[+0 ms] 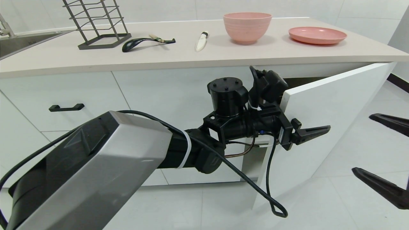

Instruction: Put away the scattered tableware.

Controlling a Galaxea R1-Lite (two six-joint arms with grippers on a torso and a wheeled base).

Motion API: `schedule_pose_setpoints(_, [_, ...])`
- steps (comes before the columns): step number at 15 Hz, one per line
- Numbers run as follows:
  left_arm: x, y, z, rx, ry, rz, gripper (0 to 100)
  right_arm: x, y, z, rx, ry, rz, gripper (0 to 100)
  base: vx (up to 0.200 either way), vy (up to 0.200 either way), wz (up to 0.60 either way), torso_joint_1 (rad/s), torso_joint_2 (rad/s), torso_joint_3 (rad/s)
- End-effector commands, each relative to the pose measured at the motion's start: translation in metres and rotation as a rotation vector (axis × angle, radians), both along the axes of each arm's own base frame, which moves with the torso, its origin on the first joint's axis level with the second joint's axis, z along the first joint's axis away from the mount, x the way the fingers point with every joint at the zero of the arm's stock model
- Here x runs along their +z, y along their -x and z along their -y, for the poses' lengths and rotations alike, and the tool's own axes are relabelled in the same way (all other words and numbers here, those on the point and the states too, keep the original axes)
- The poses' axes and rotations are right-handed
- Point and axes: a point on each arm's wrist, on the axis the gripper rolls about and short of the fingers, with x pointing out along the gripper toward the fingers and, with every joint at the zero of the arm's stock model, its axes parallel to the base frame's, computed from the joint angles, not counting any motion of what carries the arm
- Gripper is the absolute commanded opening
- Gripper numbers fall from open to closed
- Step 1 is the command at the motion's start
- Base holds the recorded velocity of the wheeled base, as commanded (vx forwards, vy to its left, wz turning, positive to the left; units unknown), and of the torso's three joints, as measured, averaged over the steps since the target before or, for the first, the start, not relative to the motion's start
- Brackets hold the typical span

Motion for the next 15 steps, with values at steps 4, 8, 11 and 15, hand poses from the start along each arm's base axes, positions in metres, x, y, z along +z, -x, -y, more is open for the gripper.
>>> schedule_pose_setpoints(4, [-0.009, 0.019, 0.008, -0.018, -0.009, -0.014, 100, 0.018, 0.046, 0.008, -0.062, -0.028, 0.194, 100, 0.0, 0.0, 0.0, 0.0, 0.0, 0.0])
schedule_pose_setpoints(8, [-0.019, 0.033, 0.014, -0.041, -0.016, -0.029, 100, 0.019, 0.048, 0.008, -0.069, -0.032, 0.205, 100, 0.0, 0.0, 0.0, 0.0, 0.0, 0.0])
schedule_pose_setpoints(11, [-0.022, 0.036, 0.018, -0.036, -0.018, -0.034, 100, 0.02, 0.048, 0.008, -0.072, -0.033, 0.212, 100, 0.0, 0.0, 0.0, 0.0, 0.0, 0.0])
schedule_pose_setpoints(15, [-0.027, 0.047, 0.028, -0.058, -0.027, -0.042, 100, 0.028, 0.048, 0.009, -0.087, -0.043, 0.243, 100, 0.0, 0.0, 0.0, 0.0, 0.0, 0.0])
